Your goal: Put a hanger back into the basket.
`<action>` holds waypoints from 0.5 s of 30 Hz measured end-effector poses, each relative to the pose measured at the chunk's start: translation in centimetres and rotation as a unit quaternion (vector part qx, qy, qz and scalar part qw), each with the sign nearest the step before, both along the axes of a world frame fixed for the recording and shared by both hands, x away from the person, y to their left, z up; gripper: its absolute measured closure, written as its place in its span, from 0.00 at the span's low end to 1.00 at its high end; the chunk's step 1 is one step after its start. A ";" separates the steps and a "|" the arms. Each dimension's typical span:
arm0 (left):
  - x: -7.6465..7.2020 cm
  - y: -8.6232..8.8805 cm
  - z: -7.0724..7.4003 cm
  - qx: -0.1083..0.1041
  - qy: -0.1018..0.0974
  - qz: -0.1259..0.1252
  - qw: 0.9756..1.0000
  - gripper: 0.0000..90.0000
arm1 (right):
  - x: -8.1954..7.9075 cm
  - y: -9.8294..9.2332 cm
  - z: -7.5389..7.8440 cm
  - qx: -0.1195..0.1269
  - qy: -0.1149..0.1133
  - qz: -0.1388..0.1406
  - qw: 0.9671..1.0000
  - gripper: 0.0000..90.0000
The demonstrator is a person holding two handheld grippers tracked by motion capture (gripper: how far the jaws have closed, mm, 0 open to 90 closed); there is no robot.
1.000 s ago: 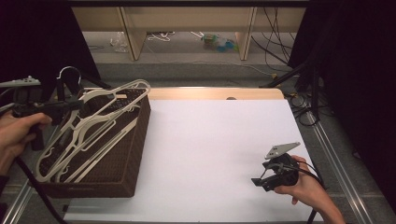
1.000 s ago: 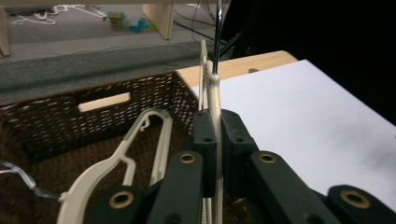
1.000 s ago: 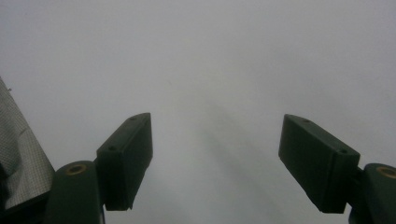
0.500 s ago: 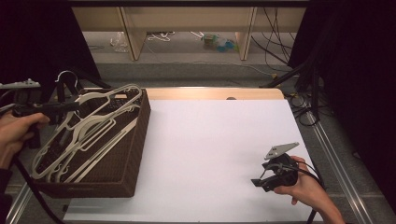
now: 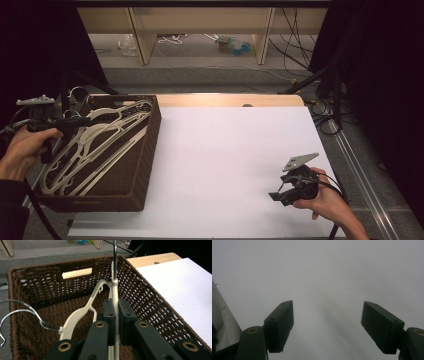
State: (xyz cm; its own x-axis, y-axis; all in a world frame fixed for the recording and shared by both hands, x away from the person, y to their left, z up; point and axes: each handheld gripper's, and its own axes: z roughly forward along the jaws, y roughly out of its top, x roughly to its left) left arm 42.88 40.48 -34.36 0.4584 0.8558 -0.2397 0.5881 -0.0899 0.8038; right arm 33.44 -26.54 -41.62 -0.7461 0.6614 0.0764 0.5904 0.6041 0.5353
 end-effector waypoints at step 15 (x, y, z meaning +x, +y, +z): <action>0.6 0.1 -3.2 0.029 0.063 0.010 0.998 0.93 | -0.1 0.2 0.4 -0.002 0.000 0.005 1.000 0.30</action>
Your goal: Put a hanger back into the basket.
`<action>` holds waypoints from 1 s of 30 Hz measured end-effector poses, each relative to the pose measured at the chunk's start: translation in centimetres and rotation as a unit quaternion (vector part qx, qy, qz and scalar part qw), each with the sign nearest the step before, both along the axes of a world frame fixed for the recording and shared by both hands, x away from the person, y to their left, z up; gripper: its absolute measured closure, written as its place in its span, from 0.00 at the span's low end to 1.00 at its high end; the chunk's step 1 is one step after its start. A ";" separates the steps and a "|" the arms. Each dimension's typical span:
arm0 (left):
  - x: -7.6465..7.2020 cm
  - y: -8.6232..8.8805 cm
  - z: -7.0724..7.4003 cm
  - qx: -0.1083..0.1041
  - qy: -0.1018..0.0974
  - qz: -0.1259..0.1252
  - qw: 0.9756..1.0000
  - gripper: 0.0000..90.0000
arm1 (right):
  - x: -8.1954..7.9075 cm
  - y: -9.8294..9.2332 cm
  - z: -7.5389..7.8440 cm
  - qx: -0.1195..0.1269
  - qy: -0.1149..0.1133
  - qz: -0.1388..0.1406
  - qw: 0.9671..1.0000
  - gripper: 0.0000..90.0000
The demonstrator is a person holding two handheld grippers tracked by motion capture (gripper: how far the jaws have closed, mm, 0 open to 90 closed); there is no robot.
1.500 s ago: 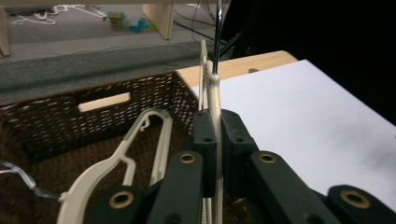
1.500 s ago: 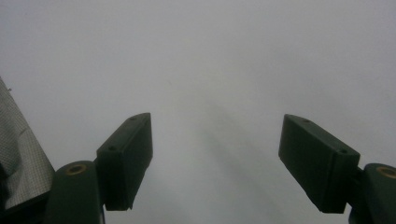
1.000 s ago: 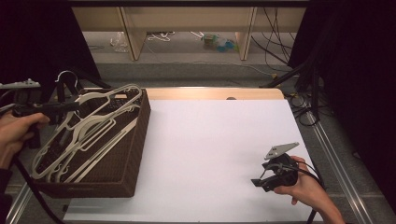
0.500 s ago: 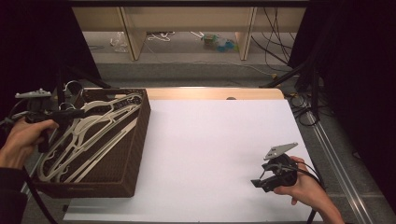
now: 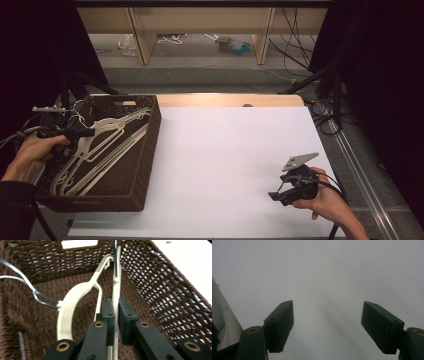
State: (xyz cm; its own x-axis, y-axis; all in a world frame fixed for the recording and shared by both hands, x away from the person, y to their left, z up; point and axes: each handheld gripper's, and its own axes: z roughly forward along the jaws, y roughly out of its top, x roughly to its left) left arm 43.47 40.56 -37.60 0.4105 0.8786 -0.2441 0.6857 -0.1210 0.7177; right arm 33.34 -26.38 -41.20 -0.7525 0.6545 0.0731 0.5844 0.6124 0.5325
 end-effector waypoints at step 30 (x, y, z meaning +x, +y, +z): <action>0.6 1.3 -2.6 0.086 0.029 0.085 0.992 0.84 | 0.0 -0.3 -0.1 0.000 -0.002 -0.001 1.000 0.30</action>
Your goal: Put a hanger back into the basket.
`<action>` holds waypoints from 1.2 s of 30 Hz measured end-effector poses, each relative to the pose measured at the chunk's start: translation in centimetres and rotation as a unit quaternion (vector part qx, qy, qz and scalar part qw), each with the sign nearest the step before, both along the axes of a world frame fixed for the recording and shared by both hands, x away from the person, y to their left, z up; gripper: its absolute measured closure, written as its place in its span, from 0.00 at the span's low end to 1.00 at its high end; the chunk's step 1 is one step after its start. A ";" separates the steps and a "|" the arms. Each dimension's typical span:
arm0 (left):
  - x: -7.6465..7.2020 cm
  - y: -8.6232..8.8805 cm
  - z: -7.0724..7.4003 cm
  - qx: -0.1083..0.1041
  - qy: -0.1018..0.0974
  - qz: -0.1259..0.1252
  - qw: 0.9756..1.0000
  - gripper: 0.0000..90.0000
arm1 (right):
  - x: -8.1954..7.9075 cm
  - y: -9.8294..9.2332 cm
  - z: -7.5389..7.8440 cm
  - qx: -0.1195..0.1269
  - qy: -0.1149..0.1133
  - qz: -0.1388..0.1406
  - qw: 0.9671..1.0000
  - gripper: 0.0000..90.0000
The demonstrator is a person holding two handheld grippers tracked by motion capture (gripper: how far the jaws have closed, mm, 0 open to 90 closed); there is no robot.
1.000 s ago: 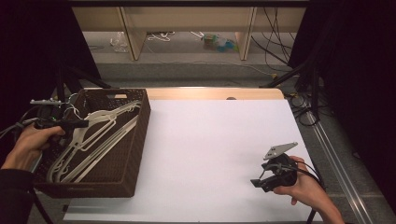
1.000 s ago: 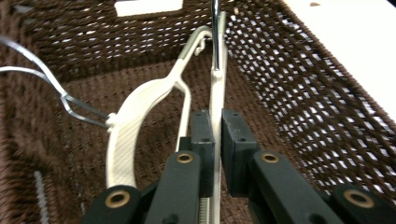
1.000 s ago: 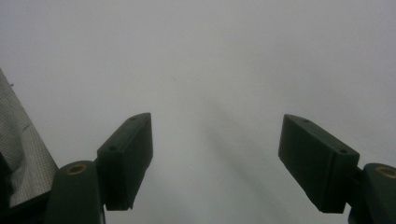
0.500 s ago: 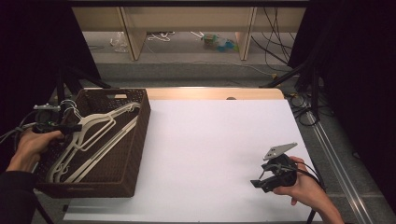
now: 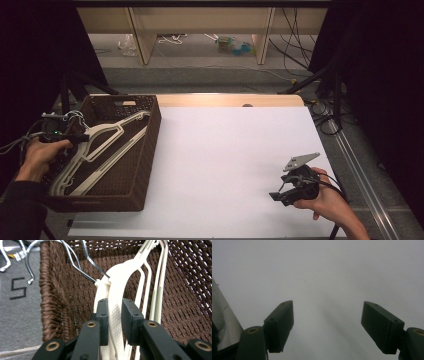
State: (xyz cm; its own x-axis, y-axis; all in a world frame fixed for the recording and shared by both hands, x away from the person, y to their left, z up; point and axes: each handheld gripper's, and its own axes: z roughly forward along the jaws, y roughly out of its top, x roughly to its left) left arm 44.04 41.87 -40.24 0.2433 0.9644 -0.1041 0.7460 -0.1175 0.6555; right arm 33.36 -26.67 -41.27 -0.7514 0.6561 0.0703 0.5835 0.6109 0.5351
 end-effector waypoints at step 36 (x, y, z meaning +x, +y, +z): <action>-11.1 -15.6 5.1 -0.112 -0.219 -0.158 0.956 0.34 | -0.5 -1.0 1.0 0.057 -0.085 -0.064 0.993 0.30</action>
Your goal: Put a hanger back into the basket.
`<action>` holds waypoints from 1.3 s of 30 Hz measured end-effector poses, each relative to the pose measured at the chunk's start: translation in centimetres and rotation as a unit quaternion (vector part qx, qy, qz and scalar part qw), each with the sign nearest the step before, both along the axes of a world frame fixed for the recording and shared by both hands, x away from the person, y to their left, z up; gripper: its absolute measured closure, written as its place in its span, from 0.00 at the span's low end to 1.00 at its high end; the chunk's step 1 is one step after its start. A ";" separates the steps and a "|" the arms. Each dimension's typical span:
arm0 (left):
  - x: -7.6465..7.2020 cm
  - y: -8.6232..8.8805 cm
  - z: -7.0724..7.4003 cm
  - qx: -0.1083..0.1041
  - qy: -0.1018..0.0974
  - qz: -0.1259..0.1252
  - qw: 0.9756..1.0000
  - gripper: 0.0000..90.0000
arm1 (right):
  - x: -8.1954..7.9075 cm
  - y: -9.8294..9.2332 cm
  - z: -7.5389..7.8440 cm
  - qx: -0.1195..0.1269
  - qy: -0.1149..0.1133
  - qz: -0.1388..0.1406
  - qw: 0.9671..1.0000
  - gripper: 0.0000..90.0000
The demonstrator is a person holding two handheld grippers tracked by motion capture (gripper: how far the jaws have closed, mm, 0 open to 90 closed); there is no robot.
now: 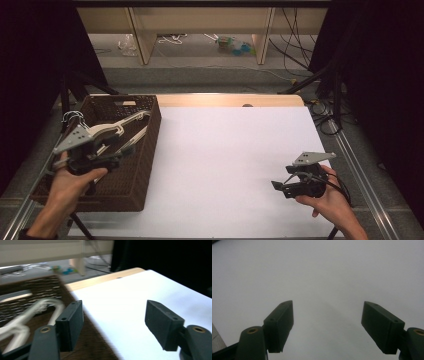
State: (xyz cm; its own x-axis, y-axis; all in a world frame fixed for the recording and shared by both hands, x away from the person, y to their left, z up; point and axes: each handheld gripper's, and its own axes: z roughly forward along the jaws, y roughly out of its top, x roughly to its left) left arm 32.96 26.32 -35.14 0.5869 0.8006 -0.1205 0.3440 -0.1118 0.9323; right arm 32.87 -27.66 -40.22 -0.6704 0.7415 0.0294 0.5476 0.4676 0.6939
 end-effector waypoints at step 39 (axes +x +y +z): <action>-5.0 -8.7 -7.0 -0.002 -0.029 -0.098 0.995 0.18 | -6.4 0.0 -1.8 0.110 -0.102 -0.041 0.988 0.19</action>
State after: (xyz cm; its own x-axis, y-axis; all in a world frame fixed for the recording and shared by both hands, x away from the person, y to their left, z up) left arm 27.94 17.66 -42.14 0.7382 0.6692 -0.0851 0.2609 -0.1669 0.9508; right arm 26.52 -27.68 -41.99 -0.6167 0.7844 0.0670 0.4165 0.2528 0.8733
